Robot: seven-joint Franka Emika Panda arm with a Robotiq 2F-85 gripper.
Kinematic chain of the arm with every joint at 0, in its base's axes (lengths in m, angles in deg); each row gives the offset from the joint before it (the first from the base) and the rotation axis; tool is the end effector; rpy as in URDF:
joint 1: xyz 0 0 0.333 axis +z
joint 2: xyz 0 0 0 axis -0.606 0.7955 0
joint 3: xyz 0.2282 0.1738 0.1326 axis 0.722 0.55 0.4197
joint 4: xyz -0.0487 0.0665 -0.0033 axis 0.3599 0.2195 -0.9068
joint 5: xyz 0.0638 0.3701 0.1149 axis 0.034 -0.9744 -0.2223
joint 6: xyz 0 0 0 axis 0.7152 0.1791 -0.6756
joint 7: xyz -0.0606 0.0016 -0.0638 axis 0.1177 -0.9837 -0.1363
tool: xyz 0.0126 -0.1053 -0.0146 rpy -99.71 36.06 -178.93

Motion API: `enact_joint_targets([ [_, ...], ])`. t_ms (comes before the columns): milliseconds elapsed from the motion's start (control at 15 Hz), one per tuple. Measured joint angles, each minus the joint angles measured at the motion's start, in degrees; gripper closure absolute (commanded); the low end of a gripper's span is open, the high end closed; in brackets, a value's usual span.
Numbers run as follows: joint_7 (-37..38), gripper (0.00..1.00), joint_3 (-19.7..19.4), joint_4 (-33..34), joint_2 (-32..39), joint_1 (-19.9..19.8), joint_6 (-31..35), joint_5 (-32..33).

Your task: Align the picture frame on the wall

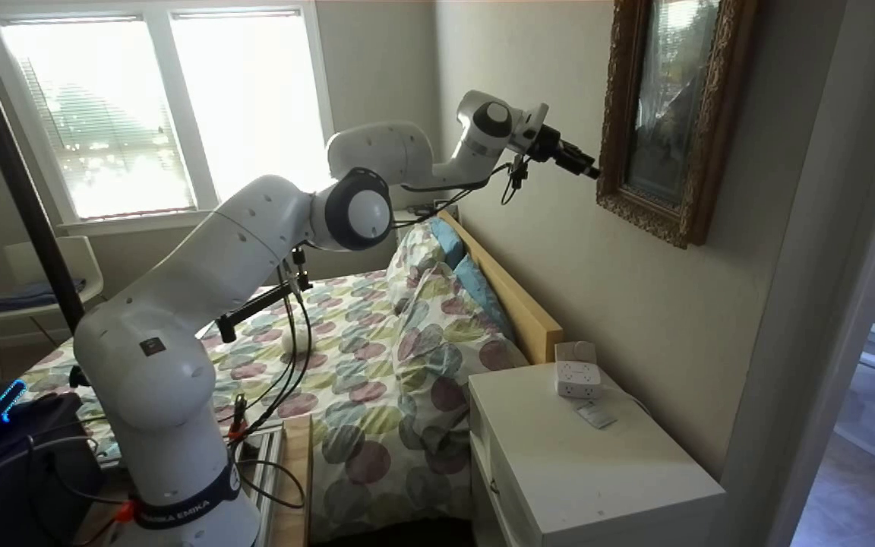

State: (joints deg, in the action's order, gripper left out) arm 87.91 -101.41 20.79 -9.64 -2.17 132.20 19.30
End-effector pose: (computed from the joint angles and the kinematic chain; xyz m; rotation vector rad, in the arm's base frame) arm 0.7223 0.3871 0.5345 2.4920 -0.7170 1.6301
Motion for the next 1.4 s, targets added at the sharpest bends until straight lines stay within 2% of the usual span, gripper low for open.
enact_joint_targets([
  [1400,5.9,0.00,-6.0,1.0,1.5,1.2,-1.0,0.0],
])
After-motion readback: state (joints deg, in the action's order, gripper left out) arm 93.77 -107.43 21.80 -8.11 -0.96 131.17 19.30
